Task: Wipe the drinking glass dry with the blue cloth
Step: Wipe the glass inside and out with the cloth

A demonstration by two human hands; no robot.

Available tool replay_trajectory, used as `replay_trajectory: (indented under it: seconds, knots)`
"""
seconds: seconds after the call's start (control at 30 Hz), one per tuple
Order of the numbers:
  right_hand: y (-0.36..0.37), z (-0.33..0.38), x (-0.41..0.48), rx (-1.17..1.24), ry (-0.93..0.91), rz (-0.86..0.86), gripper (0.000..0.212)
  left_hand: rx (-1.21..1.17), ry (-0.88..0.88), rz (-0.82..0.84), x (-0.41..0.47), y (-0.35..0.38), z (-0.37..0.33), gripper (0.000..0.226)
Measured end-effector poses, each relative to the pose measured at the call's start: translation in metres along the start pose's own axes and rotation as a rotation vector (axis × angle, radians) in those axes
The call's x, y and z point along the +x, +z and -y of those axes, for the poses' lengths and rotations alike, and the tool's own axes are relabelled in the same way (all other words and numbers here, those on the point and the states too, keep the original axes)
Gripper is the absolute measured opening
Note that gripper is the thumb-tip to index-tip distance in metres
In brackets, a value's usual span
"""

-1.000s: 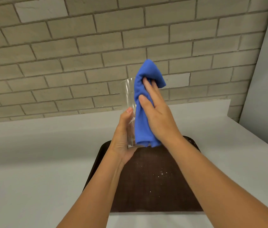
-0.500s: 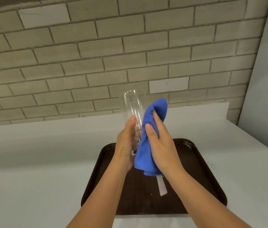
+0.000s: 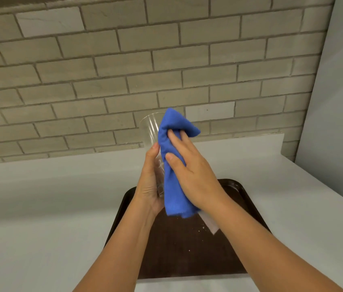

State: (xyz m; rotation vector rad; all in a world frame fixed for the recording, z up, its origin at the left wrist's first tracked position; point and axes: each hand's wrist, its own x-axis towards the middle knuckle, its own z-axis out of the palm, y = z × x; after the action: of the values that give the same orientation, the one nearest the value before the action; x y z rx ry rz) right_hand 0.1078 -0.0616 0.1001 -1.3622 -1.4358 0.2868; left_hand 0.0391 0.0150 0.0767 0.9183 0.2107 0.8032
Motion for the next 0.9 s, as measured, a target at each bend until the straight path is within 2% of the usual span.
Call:
replay_trajectory:
  seconds: [0.1,0.23,0.33,0.4,0.5,0.6,0.67,0.73,0.83,0.9]
  knots:
    - [0.008,-0.006,-0.021,-0.014,-0.005,0.023,0.050,0.068,-0.051,-0.037,-0.001,-0.005,0.003,0.041]
    - [-0.004,-0.005,0.000,-0.036,0.031,-0.029,0.050,0.106,-0.051,-0.028,-0.002,-0.002,0.015,0.036]
    - [-0.017,0.000,0.021,0.051,0.091,-0.066,0.050,0.154,-0.061,-0.006,-0.002,0.008,0.014,0.051]
    - [-0.017,-0.001,0.019,0.079,0.087,-0.083,0.050,0.168,-0.034,-0.013,-0.001,0.008,0.013,0.049]
    - [-0.005,-0.009,-0.007,0.073,0.053,-0.065,0.050,0.136,-0.014,-0.030,0.001,0.002,0.010,0.044]
    - [0.007,-0.019,-0.040,0.115,0.011,-0.009,0.047,0.177,-0.069,-0.067,0.003,-0.011,0.003,0.057]
    - [0.003,-0.023,-0.048,0.181,0.090,-0.005,0.045,0.234,-0.114,-0.109,0.003,-0.018,0.007,0.070]
    - [-0.008,-0.028,-0.051,0.348,0.255,-0.015,0.038,0.282,-0.119,-0.191,0.004,-0.024,0.013,0.076]
    - [-0.028,-0.039,-0.059,0.817,0.574,-0.052,0.021,0.309,-0.074,-0.303,0.006,-0.029,0.016,0.073]
    - [-0.036,-0.047,-0.065,1.048,0.719,-0.151,0.021,0.416,-0.017,-0.337,0.009,-0.032,0.015,0.067]
